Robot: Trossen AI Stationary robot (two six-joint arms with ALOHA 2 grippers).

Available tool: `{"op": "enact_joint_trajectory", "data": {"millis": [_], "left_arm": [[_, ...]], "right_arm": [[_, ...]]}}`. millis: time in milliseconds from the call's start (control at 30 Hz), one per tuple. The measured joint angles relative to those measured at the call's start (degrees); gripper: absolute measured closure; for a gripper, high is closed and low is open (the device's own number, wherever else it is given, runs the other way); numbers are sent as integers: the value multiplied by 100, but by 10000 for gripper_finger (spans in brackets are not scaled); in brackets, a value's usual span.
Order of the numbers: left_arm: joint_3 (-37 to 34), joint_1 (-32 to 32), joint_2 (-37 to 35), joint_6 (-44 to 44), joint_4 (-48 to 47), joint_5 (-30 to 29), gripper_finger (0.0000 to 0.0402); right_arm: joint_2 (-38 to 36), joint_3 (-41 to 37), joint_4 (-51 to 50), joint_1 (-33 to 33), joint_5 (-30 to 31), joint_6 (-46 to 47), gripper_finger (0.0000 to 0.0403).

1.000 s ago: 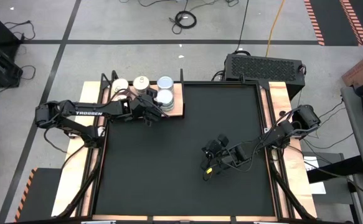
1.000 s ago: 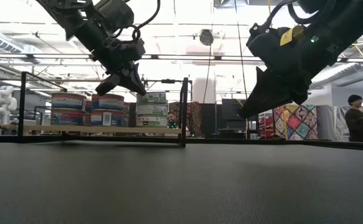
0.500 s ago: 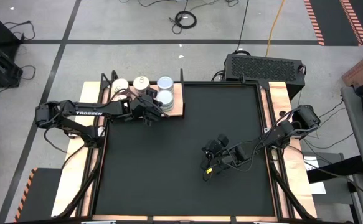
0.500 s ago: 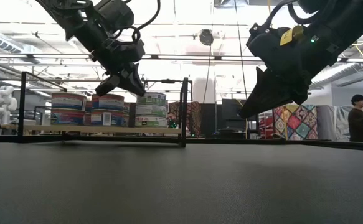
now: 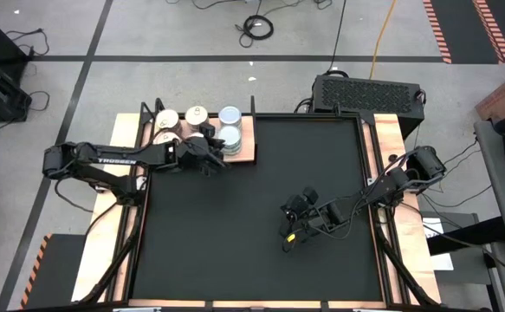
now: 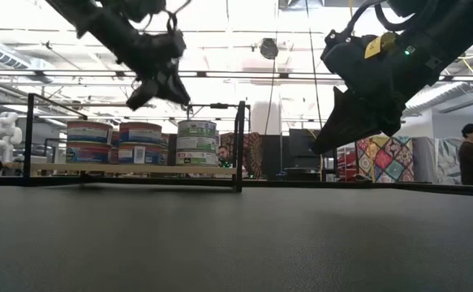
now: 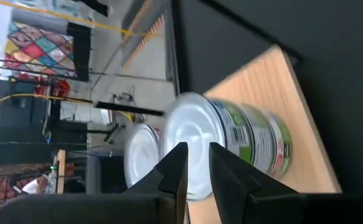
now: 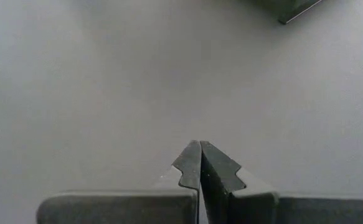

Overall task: Stack canned seafood by type on shelf
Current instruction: Return to Home Position

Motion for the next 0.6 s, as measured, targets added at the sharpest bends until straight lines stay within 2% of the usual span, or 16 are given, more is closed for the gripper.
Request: {"op": "enact_joint_trajectory", "data": {"millis": [133, 233, 467, 533, 600], "left_arm": [[0, -236, -494, -459, 164, 36, 333], [0, -433, -964, -1203, 136, 343, 333], [-49, -708, -2108, -2997, -277, 1985, 333], [-202, -827, -2427, -3175, -266, 2363, 334], [-348, -969, -2703, -3404, -276, 2473, 334]], "right_arm": [[0, 0, 19, 0, 0, 0, 403], [0, 0, 142, 0, 0, -47, 403], [2, 0, 1497, 0, -101, -1102, 403], [-12, 0, 2019, -12, -397, -1604, 403], [-80, 0, 2407, -60, -749, -2065, 403]]}}
